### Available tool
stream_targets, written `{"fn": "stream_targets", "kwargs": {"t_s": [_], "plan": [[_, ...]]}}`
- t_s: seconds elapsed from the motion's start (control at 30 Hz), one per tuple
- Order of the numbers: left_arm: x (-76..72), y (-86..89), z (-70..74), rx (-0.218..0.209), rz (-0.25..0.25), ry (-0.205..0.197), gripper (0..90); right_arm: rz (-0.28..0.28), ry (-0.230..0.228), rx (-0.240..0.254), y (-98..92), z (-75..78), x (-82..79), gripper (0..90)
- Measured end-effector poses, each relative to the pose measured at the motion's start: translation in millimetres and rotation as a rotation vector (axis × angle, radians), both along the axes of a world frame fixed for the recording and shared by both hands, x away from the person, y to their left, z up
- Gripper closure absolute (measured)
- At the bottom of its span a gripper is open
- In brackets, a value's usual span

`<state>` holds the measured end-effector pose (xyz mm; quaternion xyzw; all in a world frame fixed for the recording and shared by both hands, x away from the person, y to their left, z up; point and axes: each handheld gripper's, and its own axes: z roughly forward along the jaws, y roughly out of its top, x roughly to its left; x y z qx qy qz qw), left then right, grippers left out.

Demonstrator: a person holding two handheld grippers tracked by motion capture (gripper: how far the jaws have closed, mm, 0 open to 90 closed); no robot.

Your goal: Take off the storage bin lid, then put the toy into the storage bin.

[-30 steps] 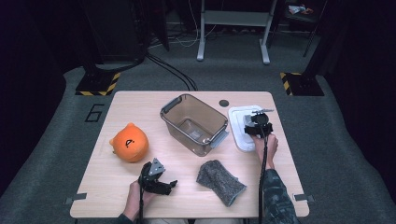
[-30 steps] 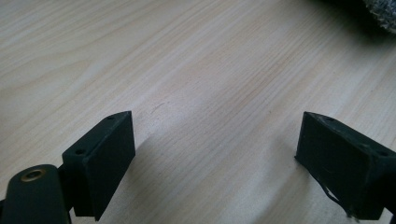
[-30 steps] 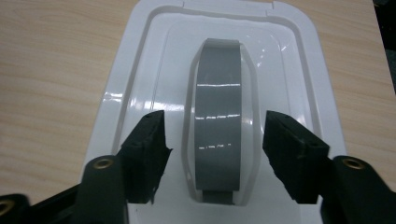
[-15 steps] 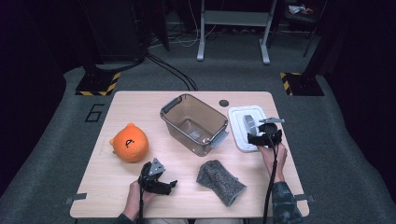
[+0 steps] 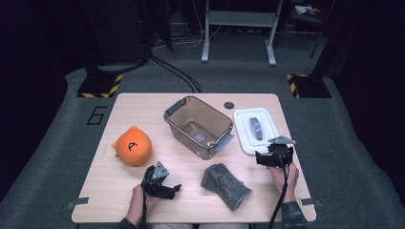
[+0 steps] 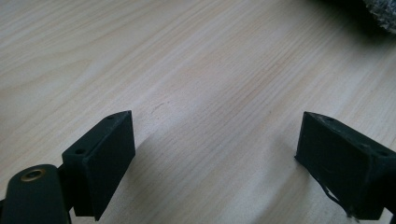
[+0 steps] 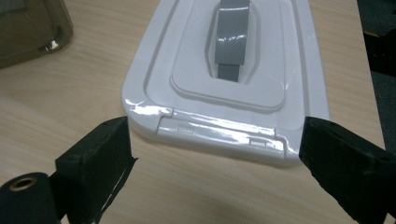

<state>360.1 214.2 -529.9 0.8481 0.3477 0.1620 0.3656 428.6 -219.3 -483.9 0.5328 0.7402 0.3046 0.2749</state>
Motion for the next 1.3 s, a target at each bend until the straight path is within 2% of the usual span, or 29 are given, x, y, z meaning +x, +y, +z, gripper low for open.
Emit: {"fn": "stream_targets", "kwargs": {"t_s": [0.5, 0.83, 0.9, 1.0, 1.1, 1.23, 1.3], "plan": [[0.0, 0.0, 0.0, -0.001, 0.0, 0.001, 11.1, -0.01, 0.005, 0.019, -17.5, -29.1, -27.1, 4.4], [0.3, 0.3, 0.3, 0.004, 0.0, -0.003, 11.1, -0.019, 0.02, 0.002, -21.1, -42.3, -34.1, 3.3], [1.0, 1.6, 0.6, -0.006, -0.011, 0.003, 11.1, -0.019, 0.022, 0.003, -21.8, -42.6, -34.6, 2.9], [1.5, 6.1, 1.5, -0.061, 0.006, 0.0, 11.1, -0.018, 0.027, 0.008, -23.5, -43.1, -35.4, 2.5], [0.8, 10.4, 5.3, -0.069, 0.011, -0.003, 11.1, -0.02, 0.027, 0.026, -25.7, -44.2, -35.8, 2.3], [-1.7, 18.6, 18.7, -0.102, 0.018, -0.007, 11.1, -0.013, 0.039, 0.039, -26.3, -44.7, -34.1, 1.5], [-3.4, 21.0, 27.4, -0.109, 0.017, -0.022, 11.1, -0.013, 0.048, 0.048, -27.6, -44.9, -33.6, 1.0]]}}
